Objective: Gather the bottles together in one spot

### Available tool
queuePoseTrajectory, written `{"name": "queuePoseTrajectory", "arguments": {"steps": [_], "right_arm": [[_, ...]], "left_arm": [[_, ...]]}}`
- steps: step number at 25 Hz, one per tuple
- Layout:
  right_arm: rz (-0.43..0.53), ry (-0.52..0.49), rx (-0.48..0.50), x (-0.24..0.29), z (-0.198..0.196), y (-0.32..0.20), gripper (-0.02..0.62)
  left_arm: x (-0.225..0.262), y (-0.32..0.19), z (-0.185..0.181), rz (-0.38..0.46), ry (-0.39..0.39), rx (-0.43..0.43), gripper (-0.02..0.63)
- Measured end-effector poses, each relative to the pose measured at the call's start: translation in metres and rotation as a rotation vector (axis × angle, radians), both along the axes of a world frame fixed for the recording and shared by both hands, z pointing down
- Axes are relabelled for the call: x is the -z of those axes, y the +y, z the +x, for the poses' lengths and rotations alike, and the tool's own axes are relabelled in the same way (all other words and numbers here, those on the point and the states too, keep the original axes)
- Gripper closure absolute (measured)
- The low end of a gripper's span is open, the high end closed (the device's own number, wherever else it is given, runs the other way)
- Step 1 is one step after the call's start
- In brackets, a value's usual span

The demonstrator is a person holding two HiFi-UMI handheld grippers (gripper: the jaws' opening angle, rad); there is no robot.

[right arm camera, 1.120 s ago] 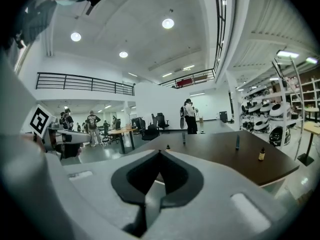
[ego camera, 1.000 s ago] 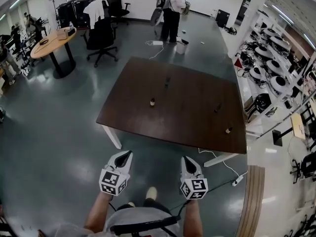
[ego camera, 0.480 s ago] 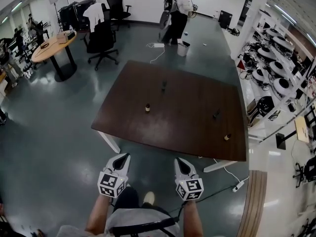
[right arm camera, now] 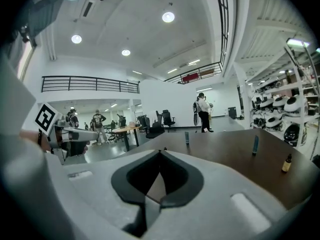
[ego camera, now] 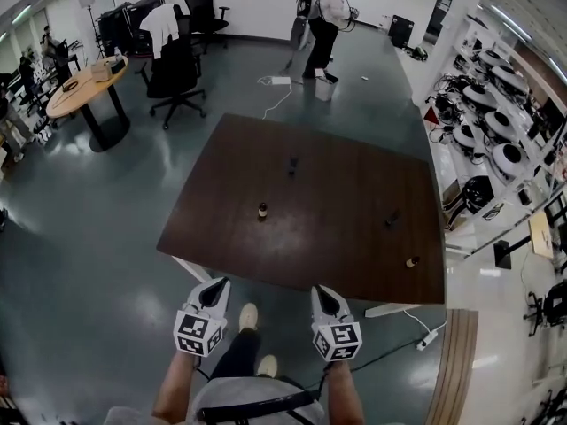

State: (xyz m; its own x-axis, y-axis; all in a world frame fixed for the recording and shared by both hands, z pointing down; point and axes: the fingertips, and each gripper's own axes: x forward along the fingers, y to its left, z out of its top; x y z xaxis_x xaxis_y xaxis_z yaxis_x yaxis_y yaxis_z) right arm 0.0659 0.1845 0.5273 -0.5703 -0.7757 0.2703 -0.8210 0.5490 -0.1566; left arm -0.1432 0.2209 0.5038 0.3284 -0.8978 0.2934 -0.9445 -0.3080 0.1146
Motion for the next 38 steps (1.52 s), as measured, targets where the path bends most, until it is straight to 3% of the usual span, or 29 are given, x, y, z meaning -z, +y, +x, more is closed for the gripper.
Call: {"name": "queuePoseTrajectory", "arguments": {"steps": [20,31,32,33,38], "right_arm": [[0.045,0.052,0.006,0.01,-0.085,-0.152,0.594],[-0.001,0.086,0.087,-0.029,-0.128,-0.198,0.591],[-0.009,0.083,0.097,-0.033,-0.131,-0.202,0.583],[-0.017,0.08,0.108,-0.037,-0.134,-0.207,0.535],[-0.061,0.057,0.157,-0.065,-0.141,-0.23,0.517]], "left_arm": [[-0.007,-0.165,-0.065,0.019,0.028,-0.095,0.607],[-0.046,-0.195,-0.068,-0.053,-0.011,-0.114,0.607],[-0.048,-0.196,-0.067,-0.057,-0.003,-0.112,0.607],[-0.05,-0.199,-0.066,-0.058,0.0,-0.108,0.606],[-0.07,-0.211,-0.067,-0.044,-0.025,-0.064,0.607]]}}
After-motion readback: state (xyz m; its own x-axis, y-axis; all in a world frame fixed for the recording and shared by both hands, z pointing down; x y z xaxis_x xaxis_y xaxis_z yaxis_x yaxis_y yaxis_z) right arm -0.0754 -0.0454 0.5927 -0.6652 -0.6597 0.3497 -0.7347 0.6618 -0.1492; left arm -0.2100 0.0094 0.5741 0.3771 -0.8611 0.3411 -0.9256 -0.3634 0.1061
